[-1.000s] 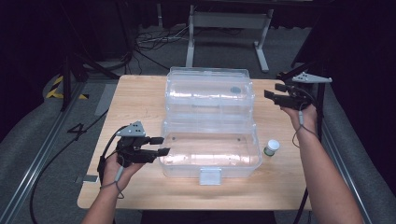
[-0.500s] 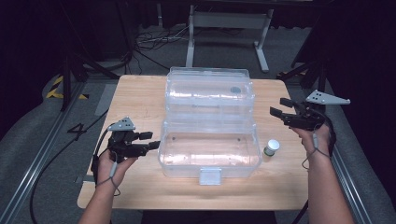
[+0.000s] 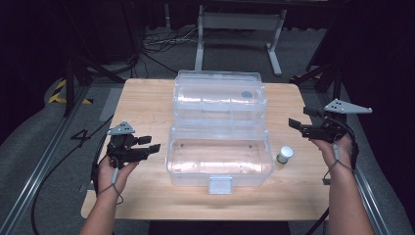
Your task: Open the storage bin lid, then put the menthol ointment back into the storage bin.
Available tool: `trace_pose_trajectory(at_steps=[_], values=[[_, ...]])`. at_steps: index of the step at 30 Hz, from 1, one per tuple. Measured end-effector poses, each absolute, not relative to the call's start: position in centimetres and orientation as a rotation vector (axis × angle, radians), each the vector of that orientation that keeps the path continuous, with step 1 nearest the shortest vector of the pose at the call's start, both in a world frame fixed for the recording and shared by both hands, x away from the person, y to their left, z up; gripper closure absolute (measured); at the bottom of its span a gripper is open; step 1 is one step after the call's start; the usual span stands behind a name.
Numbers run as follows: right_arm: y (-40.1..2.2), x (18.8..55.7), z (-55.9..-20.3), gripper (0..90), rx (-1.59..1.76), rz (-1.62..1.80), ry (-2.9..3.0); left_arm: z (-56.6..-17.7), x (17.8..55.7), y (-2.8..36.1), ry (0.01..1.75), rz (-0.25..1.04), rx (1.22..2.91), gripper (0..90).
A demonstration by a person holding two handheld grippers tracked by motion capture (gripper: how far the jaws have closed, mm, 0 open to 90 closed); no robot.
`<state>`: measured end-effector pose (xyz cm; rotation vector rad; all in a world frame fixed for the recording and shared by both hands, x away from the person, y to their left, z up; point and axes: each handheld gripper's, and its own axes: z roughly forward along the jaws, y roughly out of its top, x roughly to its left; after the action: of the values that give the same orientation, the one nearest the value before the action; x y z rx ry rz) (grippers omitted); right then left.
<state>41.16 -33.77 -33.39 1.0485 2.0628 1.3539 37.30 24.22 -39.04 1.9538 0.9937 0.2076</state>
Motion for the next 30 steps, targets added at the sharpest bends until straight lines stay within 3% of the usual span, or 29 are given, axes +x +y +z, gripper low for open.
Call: trace_pose_trajectory(at_steps=[11,18,26,28,30], values=[[-34.2,41.6,-34.5,15.2,1.175,1.225,2.174,-39.6,37.9,24.3,1.029,0.222,1.982,46.6],[-34.6,41.4,-34.2,30.9,1.144,1.179,2.189,-39.8,37.9,24.6,1.049,0.228,1.978,46.6],[-34.8,41.2,-33.9,30.6,1.147,1.140,2.220,-40.0,38.1,24.7,1.070,0.223,1.979,46.6],[-34.8,41.3,-33.9,40.7,1.119,1.140,2.263,-40.1,38.1,24.8,1.073,0.227,1.984,46.6],[-34.9,41.6,-33.8,43.7,1.114,1.142,2.326,-40.2,38.1,24.8,1.078,0.224,1.982,46.6]])
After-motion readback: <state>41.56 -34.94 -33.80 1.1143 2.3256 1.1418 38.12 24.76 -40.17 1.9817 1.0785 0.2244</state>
